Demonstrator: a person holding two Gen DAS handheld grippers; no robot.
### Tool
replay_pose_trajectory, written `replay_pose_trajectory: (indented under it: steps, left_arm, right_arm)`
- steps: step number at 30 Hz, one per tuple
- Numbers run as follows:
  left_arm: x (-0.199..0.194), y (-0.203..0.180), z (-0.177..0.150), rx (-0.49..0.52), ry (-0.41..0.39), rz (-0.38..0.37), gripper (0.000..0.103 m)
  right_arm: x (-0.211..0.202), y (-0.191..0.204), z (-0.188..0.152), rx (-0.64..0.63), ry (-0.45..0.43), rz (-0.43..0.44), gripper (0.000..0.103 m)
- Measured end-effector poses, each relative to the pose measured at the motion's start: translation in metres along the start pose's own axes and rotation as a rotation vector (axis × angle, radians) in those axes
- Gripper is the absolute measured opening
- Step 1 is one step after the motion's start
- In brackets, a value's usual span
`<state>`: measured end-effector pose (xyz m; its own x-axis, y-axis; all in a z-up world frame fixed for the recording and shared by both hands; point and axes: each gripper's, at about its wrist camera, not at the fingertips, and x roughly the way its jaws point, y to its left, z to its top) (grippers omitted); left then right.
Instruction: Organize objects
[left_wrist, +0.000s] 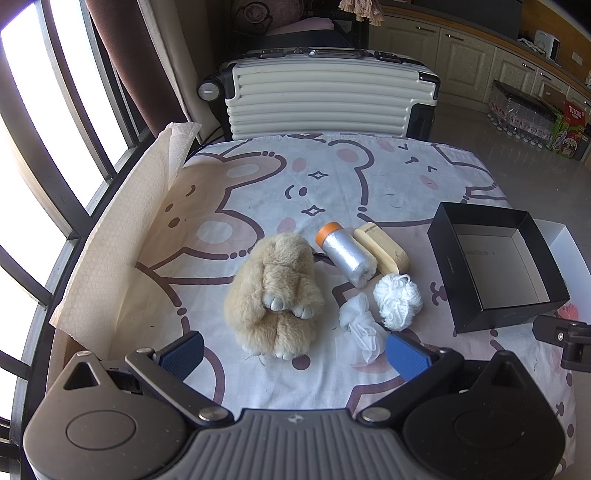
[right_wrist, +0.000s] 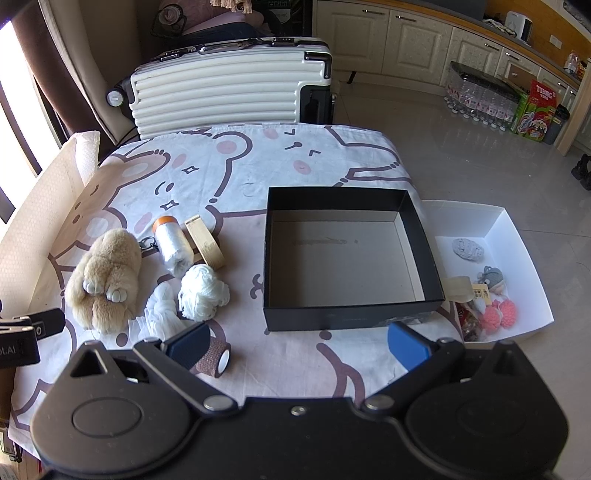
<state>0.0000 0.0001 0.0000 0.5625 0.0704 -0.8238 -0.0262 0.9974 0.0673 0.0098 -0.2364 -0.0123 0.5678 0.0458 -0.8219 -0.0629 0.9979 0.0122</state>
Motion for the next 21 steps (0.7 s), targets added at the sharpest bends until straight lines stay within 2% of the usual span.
replay_pose_trajectory:
  steps: [21]
  left_arm:
    - [0.0032, -0.0015, -0.0005, -0.002, 0.010, 0.003, 0.103]
  right_arm:
    - [0.0021, -0.0002, -0.0013, -0.001, 0.016, -0.003, 0.103]
